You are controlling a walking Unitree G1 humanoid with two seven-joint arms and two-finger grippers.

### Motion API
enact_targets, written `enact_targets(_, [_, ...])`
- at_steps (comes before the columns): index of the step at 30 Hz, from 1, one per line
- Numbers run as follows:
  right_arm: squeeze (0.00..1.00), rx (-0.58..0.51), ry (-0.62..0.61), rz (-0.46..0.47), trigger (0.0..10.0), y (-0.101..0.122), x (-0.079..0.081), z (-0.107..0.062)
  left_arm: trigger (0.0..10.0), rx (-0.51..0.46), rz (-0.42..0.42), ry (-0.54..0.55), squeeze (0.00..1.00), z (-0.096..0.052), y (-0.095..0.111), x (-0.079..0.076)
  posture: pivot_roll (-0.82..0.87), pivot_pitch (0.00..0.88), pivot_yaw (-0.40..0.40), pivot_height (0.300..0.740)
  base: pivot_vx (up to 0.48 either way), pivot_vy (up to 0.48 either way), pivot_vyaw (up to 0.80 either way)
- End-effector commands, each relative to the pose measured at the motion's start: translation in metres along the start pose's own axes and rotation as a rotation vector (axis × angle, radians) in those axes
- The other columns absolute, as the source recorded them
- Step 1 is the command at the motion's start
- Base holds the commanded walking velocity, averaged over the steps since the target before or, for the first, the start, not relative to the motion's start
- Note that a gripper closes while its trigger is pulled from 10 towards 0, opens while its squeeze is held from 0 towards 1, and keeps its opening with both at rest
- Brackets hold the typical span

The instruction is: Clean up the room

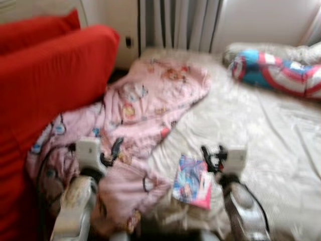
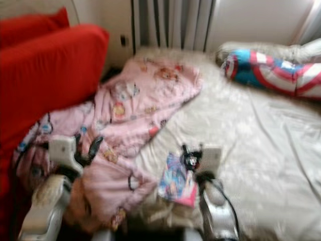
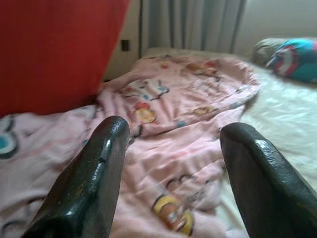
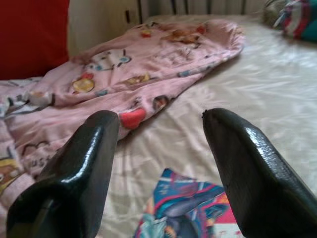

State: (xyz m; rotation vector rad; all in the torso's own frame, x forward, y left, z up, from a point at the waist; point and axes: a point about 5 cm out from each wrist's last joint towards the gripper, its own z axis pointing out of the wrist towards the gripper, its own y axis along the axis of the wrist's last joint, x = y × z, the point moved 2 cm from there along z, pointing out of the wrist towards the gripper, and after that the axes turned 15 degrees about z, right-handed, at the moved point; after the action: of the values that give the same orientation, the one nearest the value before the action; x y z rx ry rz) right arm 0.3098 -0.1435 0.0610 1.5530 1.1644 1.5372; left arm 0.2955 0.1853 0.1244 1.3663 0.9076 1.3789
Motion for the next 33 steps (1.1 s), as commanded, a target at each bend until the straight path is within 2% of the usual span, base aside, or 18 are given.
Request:
enact_targets(1, [0.00,0.008,-0.028,0.007,10.0,-0.002,-0.008,-0.003,10.0,0.003,-0.008,-0.013,0.00,0.000,0.001,-0.003,0.00,0.050,-0.016,0.627,0.000,0.000,0.00])
enact_targets(23, [0.00,0.008,-0.028,0.007,10.0,-0.002,-0.008,-0.003,10.0,0.003,-0.008,-0.013,0.00,0.000,0.001,-0.003,0.00,0.050,-0.016,0.627,0.000,0.000,0.00])
enact_targets(24, [0.00,0.014,-0.023,0.013,10.0,-0.003,-0.008,0.001,10.0,-0.002,-0.009,-0.025,0.00,0.000,0.002,-0.004,0.00,0.053,-0.016,0.627,0.000,0.000,0.00])
enact_targets(25, [0.00,0.039,-0.105,0.078,10.0,-0.015,-0.019,0.003,10.0,0.006,-0.023,-0.050,0.00,-0.002,0.000,-0.010,0.04,0.145,0.002,0.627,0.000,0.000,0.00])
enact_targets(27, [0.00,0.070,-0.202,0.140,10.0,-0.029,-0.029,0.006,10.0,0.022,-0.040,-0.075,0.00,-0.005,-0.002,-0.017,0.04,0.139,0.001,0.627,0.000,0.000,0.00])
enact_targets(29, [0.00,0.080,-0.221,0.141,10.0,-0.030,-0.030,0.008,10.0,0.027,-0.043,-0.077,0.00,-0.006,-0.003,-0.019,0.04,0.139,0.001,0.627,0.000,0.000,0.00])
enact_targets(30, [0.00,0.081,-0.217,0.114,10.0,-0.024,-0.029,0.013,10.0,0.028,-0.040,-0.068,0.00,-0.005,-0.003,-0.017,0.04,0.133,0.000,0.627,0.000,0.000,0.00])
enact_targets(33, [0.00,0.049,-0.189,0.108,10.0,-0.016,-0.026,0.017,10.0,0.025,-0.038,-0.057,0.00,-0.002,-0.004,-0.015,0.04,0.124,-0.001,0.612,0.000,0.000,0.00])
